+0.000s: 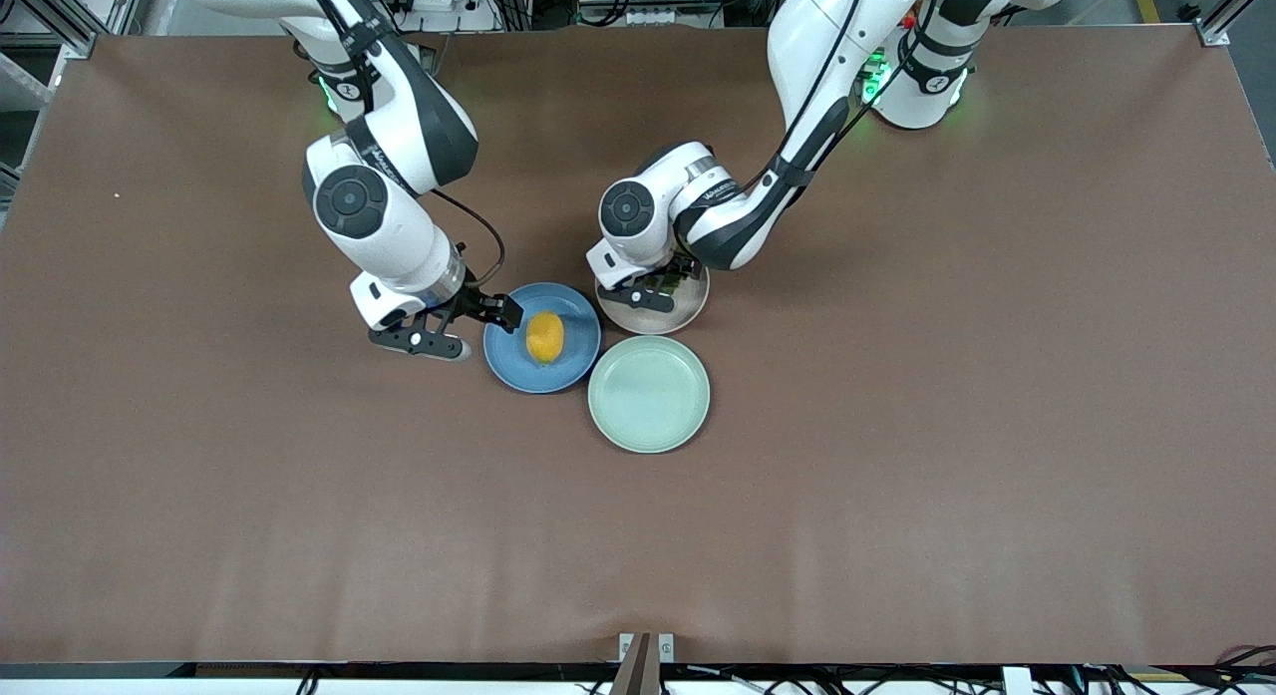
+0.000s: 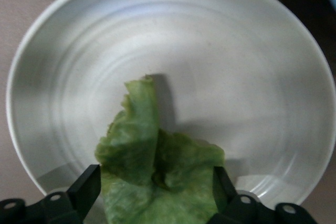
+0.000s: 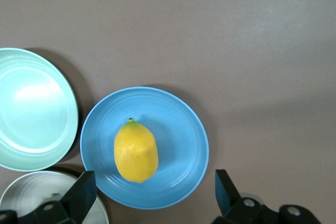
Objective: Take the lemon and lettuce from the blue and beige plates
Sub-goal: 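Grasp the lettuce with the left gripper while the right gripper reaches the lemon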
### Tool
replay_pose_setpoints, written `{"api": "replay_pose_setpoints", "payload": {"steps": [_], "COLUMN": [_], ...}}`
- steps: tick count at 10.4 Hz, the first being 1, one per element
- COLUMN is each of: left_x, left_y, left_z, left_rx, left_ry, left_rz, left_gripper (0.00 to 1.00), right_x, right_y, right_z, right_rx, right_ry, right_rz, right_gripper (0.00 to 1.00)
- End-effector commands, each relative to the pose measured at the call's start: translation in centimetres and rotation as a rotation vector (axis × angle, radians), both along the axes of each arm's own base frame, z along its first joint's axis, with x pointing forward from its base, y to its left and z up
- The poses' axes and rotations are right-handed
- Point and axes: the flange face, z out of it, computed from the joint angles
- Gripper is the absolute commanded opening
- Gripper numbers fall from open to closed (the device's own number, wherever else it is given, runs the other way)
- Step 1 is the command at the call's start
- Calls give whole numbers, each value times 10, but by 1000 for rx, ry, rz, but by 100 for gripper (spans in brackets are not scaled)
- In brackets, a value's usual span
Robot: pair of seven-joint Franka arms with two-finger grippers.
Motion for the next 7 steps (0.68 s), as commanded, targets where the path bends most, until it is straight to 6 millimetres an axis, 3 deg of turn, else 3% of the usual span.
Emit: {"api": "replay_pose_setpoints", "payload": {"steps": [1, 2, 7], "left_x": [1, 1, 4], "left_y": [-4, -4, -5], "left_z": [-3, -3, 8], "left_rx": [7, 7, 5], "left_ry": [-24, -24, -37], "left_rz": [2, 4, 27], "left_gripper": [25, 0, 0], "right_x": [-3, -5, -20], "right_y": [19, 26, 56], "right_z": [-32, -43, -98], "right_rx": [-39, -41, -63], "right_ry": [-15, -20, -35], "right_rz": [-17, 2, -40], "right_gripper": [100, 100, 100]}}
